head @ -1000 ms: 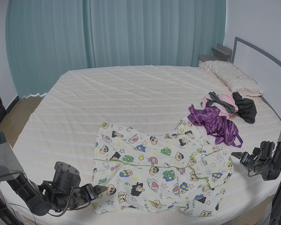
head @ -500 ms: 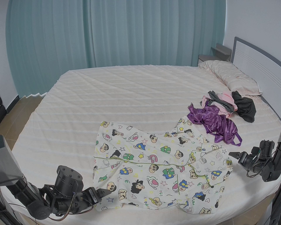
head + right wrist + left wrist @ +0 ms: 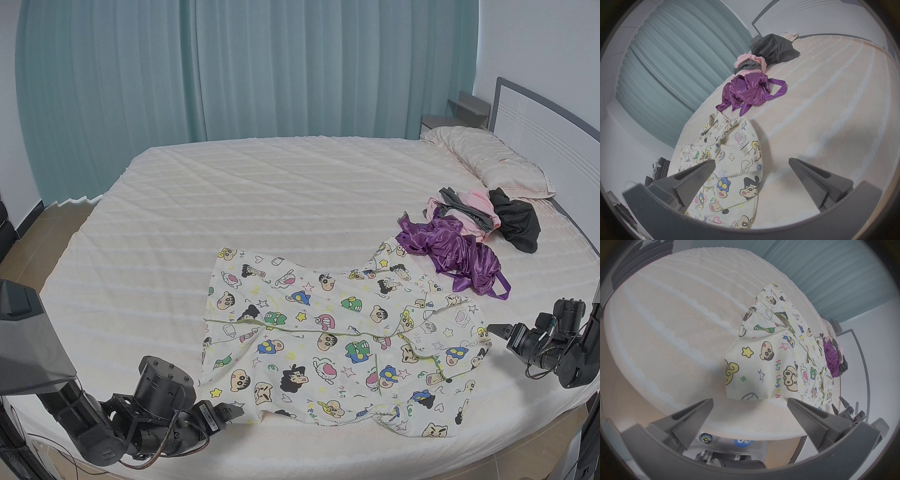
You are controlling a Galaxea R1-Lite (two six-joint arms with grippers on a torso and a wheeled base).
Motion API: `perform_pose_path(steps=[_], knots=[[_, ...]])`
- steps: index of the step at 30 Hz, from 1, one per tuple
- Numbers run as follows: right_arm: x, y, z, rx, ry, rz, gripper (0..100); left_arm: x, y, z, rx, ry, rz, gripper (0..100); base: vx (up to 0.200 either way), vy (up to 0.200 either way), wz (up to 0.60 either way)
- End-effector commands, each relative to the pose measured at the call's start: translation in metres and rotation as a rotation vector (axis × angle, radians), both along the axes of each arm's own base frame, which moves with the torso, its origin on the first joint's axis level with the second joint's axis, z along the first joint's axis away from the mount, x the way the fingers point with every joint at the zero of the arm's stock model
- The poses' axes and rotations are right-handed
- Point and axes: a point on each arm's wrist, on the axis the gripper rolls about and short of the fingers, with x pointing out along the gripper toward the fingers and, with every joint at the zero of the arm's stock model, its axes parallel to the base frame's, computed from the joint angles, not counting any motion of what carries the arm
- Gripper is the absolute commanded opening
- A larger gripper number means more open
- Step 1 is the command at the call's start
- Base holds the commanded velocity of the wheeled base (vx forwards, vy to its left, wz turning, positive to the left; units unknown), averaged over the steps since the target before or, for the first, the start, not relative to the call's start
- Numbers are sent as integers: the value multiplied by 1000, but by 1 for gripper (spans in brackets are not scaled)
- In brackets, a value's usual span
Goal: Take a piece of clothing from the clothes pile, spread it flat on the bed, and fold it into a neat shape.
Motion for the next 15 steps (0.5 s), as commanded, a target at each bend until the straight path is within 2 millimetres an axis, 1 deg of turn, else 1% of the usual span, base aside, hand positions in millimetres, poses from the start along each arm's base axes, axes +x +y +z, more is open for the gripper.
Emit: perform_pose_path(steps=[1, 5, 8, 9, 11, 13, 15], knots=[[0, 2, 0, 1, 0, 6, 100, 8, -4, -8, 5, 22, 16, 100, 0, 0, 0], [1, 3, 0, 2, -1, 12, 100, 14, -6, -12, 3, 20, 27, 100, 0, 0, 0], [0, 3, 0, 2, -1, 13, 100, 18, -4, -15, 2, 13, 45, 100, 0, 0, 0], [1, 3, 1, 1, -3, 13, 100, 19, -4, -17, 3, 12, 50, 0, 0, 0, 0], [0, 3, 0, 2, 0, 13, 100, 20, -3, -18, 3, 12, 53, 0, 0, 0, 0], [1, 4, 0, 2, 2, 18, 100, 24, 2, -20, 7, 3, 81, 0, 0, 0, 0], [1, 4, 0, 2, 0, 18, 100, 22, 4, -20, 18, 5, 89, 0, 0, 0, 0]])
